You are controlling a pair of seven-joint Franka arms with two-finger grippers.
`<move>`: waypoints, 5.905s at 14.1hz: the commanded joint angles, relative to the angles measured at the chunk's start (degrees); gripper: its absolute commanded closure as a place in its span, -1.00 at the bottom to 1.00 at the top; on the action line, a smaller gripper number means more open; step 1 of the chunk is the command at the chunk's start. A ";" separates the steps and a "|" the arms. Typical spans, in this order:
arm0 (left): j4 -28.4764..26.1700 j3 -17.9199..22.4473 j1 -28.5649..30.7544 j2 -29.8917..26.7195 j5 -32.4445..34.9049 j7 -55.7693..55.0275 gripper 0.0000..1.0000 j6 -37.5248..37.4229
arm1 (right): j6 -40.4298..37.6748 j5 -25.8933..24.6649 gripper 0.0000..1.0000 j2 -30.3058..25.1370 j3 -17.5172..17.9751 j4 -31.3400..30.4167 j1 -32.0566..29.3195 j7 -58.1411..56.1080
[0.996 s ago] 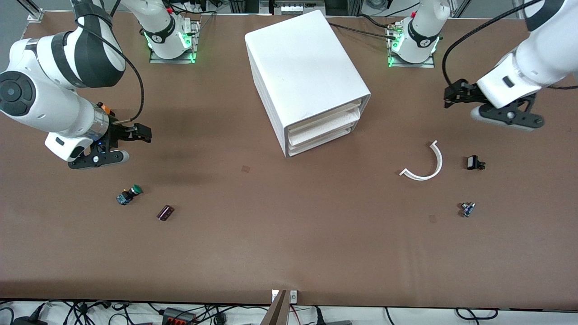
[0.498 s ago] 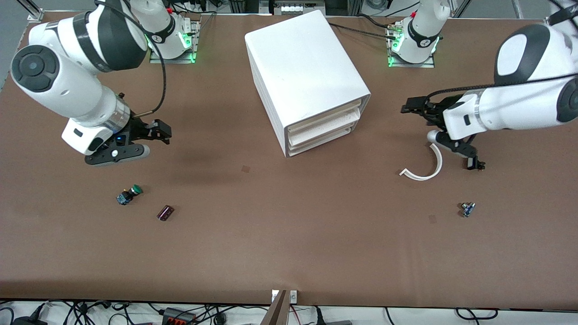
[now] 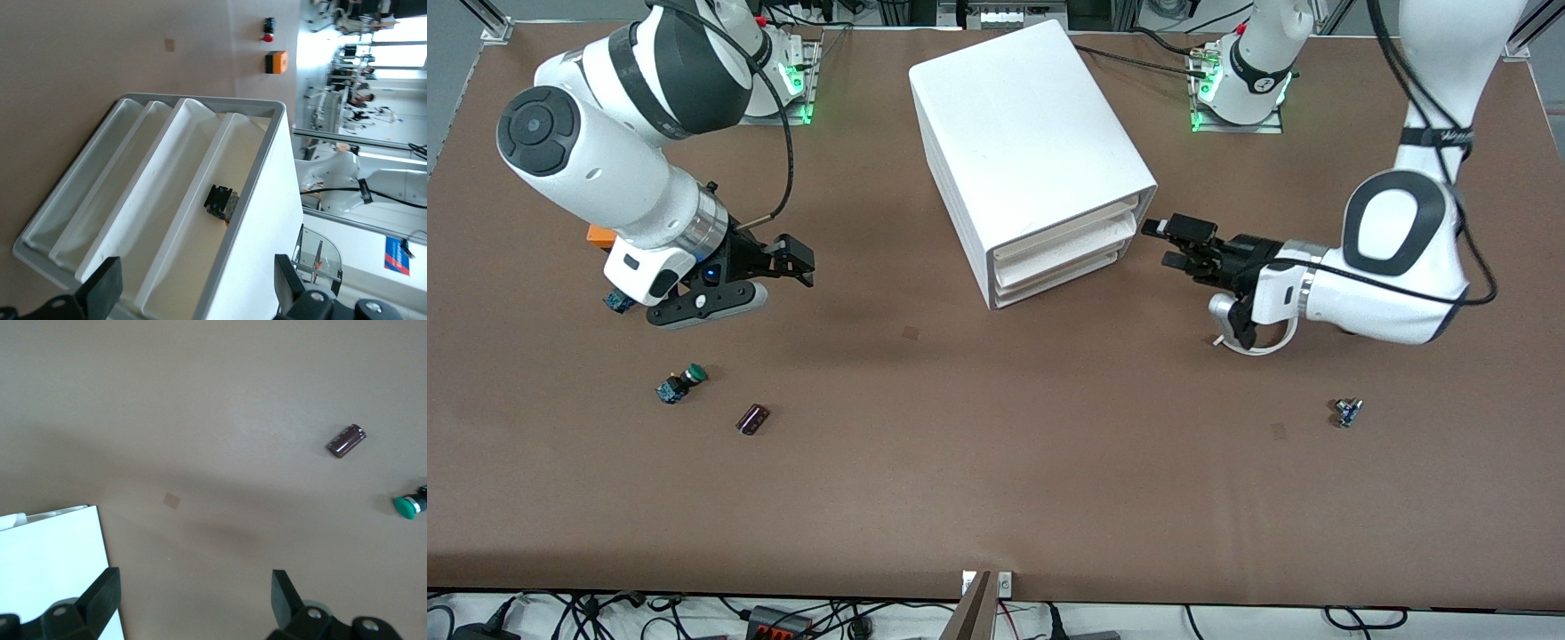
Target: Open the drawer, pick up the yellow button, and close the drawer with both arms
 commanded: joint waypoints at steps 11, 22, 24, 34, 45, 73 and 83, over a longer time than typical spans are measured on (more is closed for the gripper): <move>-18.89 -4.68 0.05 2.84 -15.32 23.20 -0.36 3.42 | -2.73 -6.75 -1.00 6.65 -0.09 11.81 7.51 4.87; -15.04 -4.60 0.40 4.50 -13.31 23.39 0.99 5.53 | 0.69 -6.57 -1.00 12.46 -0.09 22.89 17.00 12.08; -9.52 -3.11 0.75 7.13 -9.46 22.60 0.98 5.44 | 3.14 -6.48 -1.00 13.16 -0.09 22.89 18.06 12.17; 5.63 0.68 1.01 17.43 -6.18 19.08 -0.75 5.88 | 12.11 -6.74 -1.00 17.03 -0.18 23.94 23.94 12.52; 18.69 0.85 2.68 10.83 16.89 -11.73 -1.00 -2.80 | 18.10 -8.15 -1.00 26.61 -0.62 30.89 30.72 15.24; 33.05 0.15 1.72 10.48 57.01 -34.62 -1.00 -2.82 | 22.84 -7.80 -0.42 32.85 -0.09 31.16 31.69 18.06; 32.70 0.15 1.54 10.39 57.01 -34.71 -1.00 -2.82 | 22.23 -7.62 0.84 32.85 -0.01 31.15 32.56 18.06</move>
